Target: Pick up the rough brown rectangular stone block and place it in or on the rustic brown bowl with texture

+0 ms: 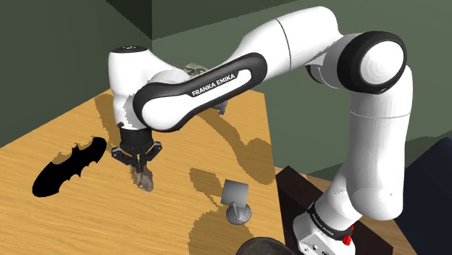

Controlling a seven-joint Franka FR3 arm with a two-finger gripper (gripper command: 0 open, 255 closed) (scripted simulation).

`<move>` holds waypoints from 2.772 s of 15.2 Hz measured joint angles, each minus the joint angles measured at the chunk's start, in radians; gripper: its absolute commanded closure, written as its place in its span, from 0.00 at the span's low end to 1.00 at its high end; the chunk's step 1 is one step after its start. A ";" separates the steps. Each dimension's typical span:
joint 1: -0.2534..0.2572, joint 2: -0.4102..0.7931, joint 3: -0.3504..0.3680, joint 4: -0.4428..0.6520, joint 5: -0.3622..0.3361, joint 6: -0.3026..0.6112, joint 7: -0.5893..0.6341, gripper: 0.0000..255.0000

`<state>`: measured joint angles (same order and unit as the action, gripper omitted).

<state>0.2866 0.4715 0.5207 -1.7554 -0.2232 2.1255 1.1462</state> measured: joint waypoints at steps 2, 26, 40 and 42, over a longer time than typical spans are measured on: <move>0.000 -0.005 0.002 0.004 0.003 -0.011 -0.001 0.00; -0.188 0.111 0.087 -0.024 0.169 0.158 -0.378 1.00; -0.204 0.058 0.109 -0.001 0.195 0.086 -0.377 1.00; -0.209 0.044 0.115 0.007 0.201 0.065 -0.378 1.00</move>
<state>0.0780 0.5157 0.6352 -1.7487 -0.0219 2.1906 0.7682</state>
